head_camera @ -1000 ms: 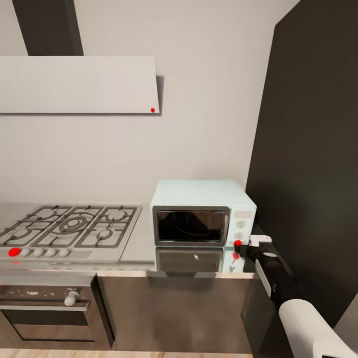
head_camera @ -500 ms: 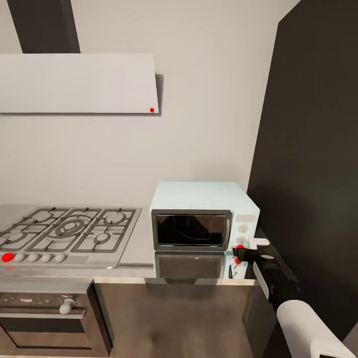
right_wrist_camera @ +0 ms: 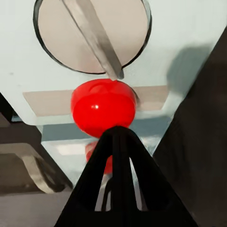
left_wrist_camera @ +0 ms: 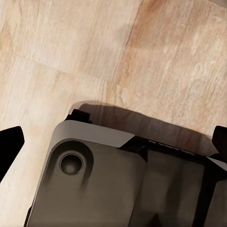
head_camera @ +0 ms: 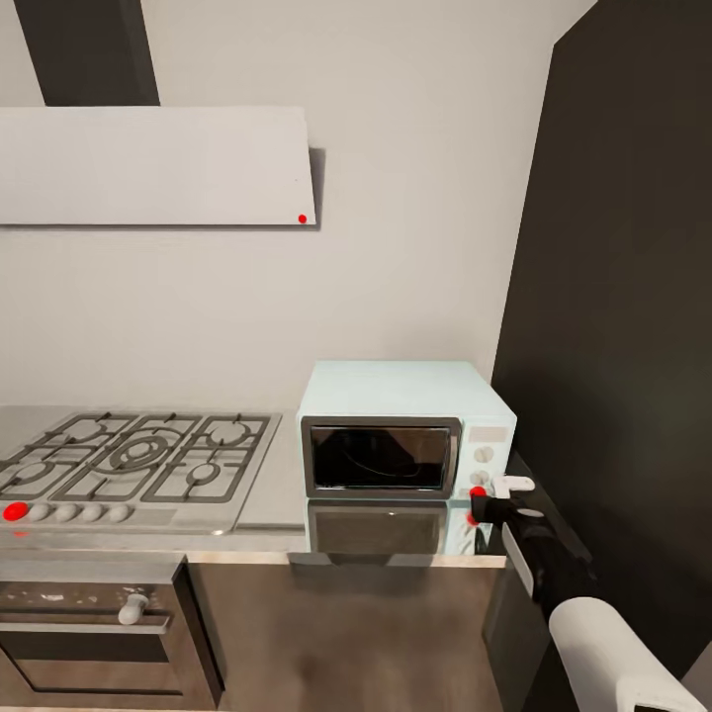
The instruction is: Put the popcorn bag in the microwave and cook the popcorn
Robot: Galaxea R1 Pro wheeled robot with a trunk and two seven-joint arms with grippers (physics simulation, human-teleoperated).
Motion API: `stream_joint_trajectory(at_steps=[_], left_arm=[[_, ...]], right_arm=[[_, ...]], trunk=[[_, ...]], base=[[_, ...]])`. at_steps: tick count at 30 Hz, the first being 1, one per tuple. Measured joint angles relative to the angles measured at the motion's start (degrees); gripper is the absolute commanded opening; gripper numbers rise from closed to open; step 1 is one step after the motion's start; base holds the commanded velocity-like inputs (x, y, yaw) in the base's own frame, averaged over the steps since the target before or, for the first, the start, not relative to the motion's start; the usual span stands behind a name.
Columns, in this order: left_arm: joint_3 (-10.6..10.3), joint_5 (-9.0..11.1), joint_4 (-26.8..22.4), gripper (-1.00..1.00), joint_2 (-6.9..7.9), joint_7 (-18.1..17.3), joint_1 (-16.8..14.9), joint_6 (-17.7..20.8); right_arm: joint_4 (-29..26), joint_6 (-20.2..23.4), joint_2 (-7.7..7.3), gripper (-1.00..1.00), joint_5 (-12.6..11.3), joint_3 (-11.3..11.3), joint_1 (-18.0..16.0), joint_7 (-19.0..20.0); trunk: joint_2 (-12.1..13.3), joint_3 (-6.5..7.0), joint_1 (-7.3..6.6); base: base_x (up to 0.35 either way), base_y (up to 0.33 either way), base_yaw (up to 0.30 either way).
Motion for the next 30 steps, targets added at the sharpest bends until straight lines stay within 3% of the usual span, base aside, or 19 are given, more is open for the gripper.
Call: stream_joint_trajectory(at_steps=[10,21,25,28,30], left_arm=[[0.00,0.02,0.01,1.00,-0.01,0.21,0.00,-0.03],[0.02,0.02,-0.01,1.00,0.07,0.26,0.01,-0.01],[0.02,0.04,-0.01,1.00,0.07,0.30,0.01,-0.08],[0.03,0.09,-0.03,1.00,-0.14,0.37,0.03,-0.19],[0.03,0.05,0.02,1.00,-0.19,0.34,0.00,-0.20]], right_arm=[[1.82,-0.13,0.05,-1.00,0.19,0.07,0.00,-0.45],[2.00,-0.15,0.04,-1.00,0.20,0.04,0.89,-0.48],[2.03,-0.11,0.04,-1.00,0.04,-0.01,0.95,-0.44],[1.97,-0.14,-0.03,-1.00,1.43,-0.20,0.26,-1.54],[1.92,-0.14,0.03,-1.00,0.13,0.08,0.00,-0.38]], trunk=[[0.00,0.00,0.00],[-0.04,-0.01,-0.61],[-0.04,-0.01,-0.66],[-0.04,-0.01,-0.05],[0.01,0.00,0.02]], base=[[0.003,0.000,0.000],[0.166,0.000,0.000],[-0.006,0.011,0.000],[-0.204,0.167,0.000],[-0.245,0.200,0.000]])
